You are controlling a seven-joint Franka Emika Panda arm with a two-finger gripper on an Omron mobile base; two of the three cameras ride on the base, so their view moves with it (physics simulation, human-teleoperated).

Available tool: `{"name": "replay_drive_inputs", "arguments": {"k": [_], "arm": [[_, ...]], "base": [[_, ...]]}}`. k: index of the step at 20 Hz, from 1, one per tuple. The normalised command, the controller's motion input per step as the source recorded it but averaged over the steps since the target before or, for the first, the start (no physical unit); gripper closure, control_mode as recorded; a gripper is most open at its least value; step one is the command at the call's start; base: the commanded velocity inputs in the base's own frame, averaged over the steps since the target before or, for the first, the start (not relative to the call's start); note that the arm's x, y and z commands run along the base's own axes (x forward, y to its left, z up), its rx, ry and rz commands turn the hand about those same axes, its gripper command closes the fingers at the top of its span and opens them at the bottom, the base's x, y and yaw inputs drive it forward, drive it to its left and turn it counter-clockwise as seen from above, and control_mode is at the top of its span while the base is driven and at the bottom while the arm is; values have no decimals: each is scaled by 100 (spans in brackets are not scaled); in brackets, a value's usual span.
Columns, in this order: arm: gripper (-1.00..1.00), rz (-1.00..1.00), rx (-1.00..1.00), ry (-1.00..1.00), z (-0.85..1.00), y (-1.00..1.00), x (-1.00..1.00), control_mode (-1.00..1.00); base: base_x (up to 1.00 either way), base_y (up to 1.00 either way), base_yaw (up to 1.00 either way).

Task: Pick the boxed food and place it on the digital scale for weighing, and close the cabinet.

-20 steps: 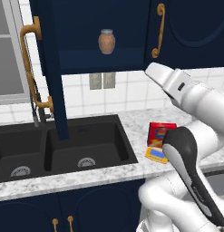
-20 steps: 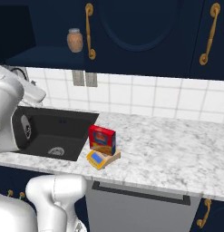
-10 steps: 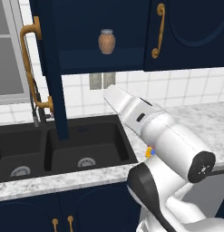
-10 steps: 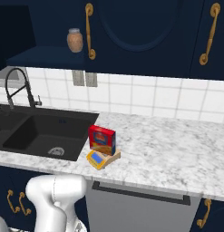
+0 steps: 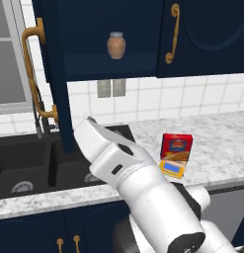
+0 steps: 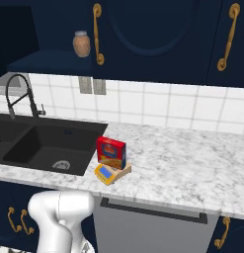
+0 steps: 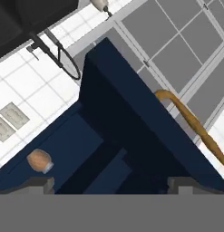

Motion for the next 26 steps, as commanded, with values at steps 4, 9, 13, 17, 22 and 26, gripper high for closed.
{"name": "replay_drive_inputs", "arguments": {"k": [4,9,13,17,22,26], "arm": [[-100,-10,1,0,-1,89,-24,-100],[-100,-17,2,0,-12,92,9,-100],[-100,-20,3,0,-29,87,40,-100],[-100,-24,6,-1,-34,74,54,-100],[-100,-25,7,-8,-13,59,56,-100],[-100,-24,10,-5,-6,41,76,-100]], "base": [[0,0,0],[0,0,0],[0,0,0],[0,0,0],[0,0,0],[0,0,0]]}}
